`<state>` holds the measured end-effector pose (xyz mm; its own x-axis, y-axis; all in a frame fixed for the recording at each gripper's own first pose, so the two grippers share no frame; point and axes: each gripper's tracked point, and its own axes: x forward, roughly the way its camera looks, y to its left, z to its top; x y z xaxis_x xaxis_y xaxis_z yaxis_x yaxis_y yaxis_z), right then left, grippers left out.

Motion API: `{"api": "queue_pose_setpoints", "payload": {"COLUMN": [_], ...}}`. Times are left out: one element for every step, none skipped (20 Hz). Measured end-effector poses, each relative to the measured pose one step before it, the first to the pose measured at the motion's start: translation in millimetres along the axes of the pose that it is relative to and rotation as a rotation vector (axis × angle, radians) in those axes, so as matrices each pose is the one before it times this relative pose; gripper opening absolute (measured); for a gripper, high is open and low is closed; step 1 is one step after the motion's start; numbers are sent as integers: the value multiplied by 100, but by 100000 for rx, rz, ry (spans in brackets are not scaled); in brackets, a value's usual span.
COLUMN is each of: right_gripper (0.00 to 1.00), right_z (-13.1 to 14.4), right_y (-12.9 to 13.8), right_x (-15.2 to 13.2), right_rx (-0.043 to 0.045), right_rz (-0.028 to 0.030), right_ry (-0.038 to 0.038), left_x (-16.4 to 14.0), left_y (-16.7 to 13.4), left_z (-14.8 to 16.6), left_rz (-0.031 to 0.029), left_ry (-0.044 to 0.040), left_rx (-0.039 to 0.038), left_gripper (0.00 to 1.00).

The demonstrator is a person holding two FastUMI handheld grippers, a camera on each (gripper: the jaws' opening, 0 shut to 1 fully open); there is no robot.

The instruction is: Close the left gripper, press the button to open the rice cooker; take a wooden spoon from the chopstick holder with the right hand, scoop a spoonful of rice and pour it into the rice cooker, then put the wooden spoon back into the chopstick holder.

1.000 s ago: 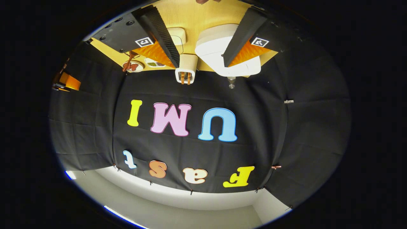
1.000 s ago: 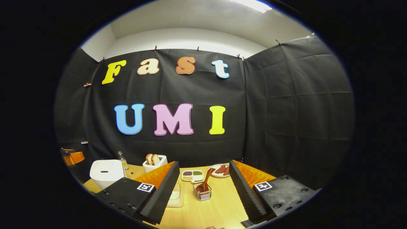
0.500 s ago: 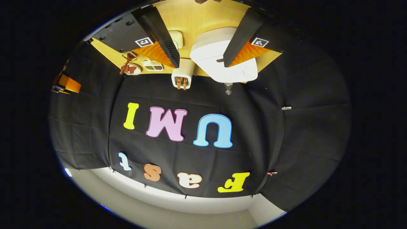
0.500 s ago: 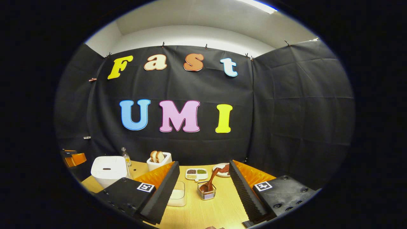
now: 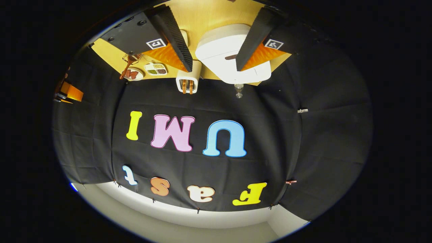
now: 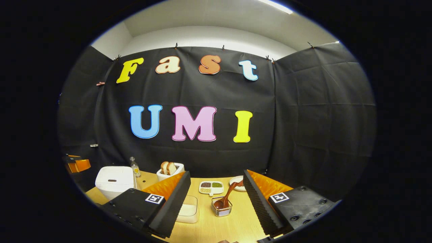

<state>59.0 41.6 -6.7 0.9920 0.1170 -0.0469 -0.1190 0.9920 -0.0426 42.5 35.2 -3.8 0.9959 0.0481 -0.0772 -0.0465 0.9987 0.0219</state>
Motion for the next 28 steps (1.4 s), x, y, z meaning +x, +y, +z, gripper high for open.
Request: {"api": "queue_pose_setpoints", "payload": {"right_gripper": [98,98,98,98,98,98,98,98,98,98,98,98,98,98,98,98,98,98,98,98,98,98,98,98,98,98,98,98], "right_z": [-409,-306,-423,-504,-437,-368,-241,-260,-245,-198,-217,-113,-155,-174,-148,-102,-42,-121,-181,-203,-327,-315,-257,-285,-191,-152,-129,-91], "right_y": [-56,-370,-370,-270,-319,-491,-534,-469,-481,-458,-442,-368,-366,-324,-145,-172,-129,-26,-81,-85,-40,-10,-15,-96,-81,-30,-51,-80], "right_x": [593,711,699,680,697,799,638,657,668,662,569,573,487,536,337,369,205,152,141,79,60,58,5,8,-25,-17,-102,-97], "right_rx": [334,404,473,530,265,13,104,252,110,-107,-208,-91,256,527,703,602,307,-109,-564,-642,-438,-176,47,191,238,59,-107,-77], "right_rz": [528,41,58,393,331,51,-70,-23,-58,-76,-259,-397,-456,-441,-339,-418,-291,-190,-254,-207,-3,48,-122,-334,-404,-337,-439,-388], "right_ry": [814,594,815,1120,1055,807,541,497,461,444,359,147,273,424,480,357,206,137,180,369,590,783,726,535,391,487,233,-14], "left_x": [573,615,795,711,742,630,688,687,685,709,514,601,642,666,616,639,627,718,591,565,748,739,694,797,797,630,640,639], "left_y": [-312,-37,93,-107,-435,-202,-30,-215,-134,-19,88,124,457,462,468,592,843,850,836,887,669,535,345,437,427,-99,-12,402], "left_z": [196,181,-218,-262,-321,-19,-259,-95,-53,102,-234,-142,-90,-12,-228,-182,-605,-378,-275,-269,-320,-261,-358,-556,-934,-705,-421,-426], "left_rz": [-957,189,936,732,229,889,740,50,461,453,435,606,1305,772,929,1247,2306,2029,2245,2009,1168,338,253,1080,979,-760,-93,1401], "left_ry": [601,733,1523,1897,1309,1021,1145,1315,767,578,998,938,743,752,949,1116,1820,1801,1333,1335,1452,1482,1894,2888,3489,2667,1472,1644], "left_rx": [-269,-840,-1369,-1763,-1525,-1016,-917,-800,-528,-292,-258,-55,-54,-653,-1237,-1367,-1171,-953,-530,-28,80,-246,-550,-898,-2191,-2668,-1593,-107], "left_gripper": [89,85,76,68,61,49,42,35,30,22,19,13,11,9,9,8,7,7,7,7,7,7,7,7,7,7,7,7]}}
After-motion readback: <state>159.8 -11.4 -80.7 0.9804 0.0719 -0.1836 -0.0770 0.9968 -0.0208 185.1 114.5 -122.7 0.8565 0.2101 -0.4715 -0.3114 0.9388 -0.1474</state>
